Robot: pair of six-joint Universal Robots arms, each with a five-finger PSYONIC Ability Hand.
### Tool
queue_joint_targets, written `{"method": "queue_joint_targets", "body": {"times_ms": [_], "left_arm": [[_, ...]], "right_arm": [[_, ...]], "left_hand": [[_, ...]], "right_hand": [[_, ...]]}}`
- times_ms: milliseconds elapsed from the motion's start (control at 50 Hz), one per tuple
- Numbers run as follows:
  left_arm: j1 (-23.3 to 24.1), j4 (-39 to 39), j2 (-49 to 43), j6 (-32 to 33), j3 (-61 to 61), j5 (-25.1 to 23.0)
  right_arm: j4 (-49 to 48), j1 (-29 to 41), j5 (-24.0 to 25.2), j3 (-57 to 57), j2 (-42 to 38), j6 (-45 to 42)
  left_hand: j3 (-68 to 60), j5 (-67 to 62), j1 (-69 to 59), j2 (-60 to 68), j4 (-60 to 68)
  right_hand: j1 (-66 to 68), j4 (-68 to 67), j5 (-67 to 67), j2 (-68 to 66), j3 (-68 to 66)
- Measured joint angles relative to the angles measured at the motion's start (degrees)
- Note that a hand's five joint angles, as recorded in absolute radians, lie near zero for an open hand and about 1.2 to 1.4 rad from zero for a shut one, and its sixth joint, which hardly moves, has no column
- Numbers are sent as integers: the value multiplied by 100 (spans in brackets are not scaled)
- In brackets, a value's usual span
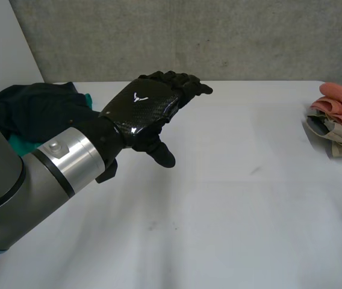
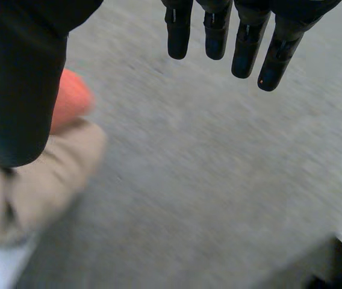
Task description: Fold the laundry.
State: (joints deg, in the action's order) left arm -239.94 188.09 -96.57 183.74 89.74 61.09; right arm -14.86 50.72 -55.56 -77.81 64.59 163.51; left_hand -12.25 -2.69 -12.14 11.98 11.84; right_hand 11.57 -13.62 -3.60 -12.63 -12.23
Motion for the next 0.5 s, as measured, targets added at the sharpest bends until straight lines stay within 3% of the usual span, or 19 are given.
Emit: {"method": "queue_joint_targets", "body": {"times_ms": [60, 200, 340, 420, 500], "left_arm": [[-8, 0, 0, -4, -31, 4], [-64, 0, -1, -12, -131, 111], [-314, 17, -3, -10, -420, 813], [-556, 80, -27, 8, -633, 1190], [-1235, 267, -351, 82, -1087, 1521]], "right_arm": [[185, -339, -291, 233, 76, -33], [120, -321, -982, 647, 398, -34], [-712, 928, -1359, 495, 1252, 308], [-1170, 1780, -1215, 34, 1651, 541], [-1720, 3075, -765, -887, 2067, 719]], "left_hand": [[0, -1, 0, 0, 0], [0, -1, 0, 0, 0], [0, -1, 0, 0, 0], [0, -1, 0, 0, 0], [0, 0, 0, 0, 0]], "right_hand": [[0, 0, 0, 0, 0], [0, 0, 0, 0, 0], [0, 0, 0, 0, 0], [0, 0, 0, 0, 0], [0, 0, 1, 0, 0]]}}
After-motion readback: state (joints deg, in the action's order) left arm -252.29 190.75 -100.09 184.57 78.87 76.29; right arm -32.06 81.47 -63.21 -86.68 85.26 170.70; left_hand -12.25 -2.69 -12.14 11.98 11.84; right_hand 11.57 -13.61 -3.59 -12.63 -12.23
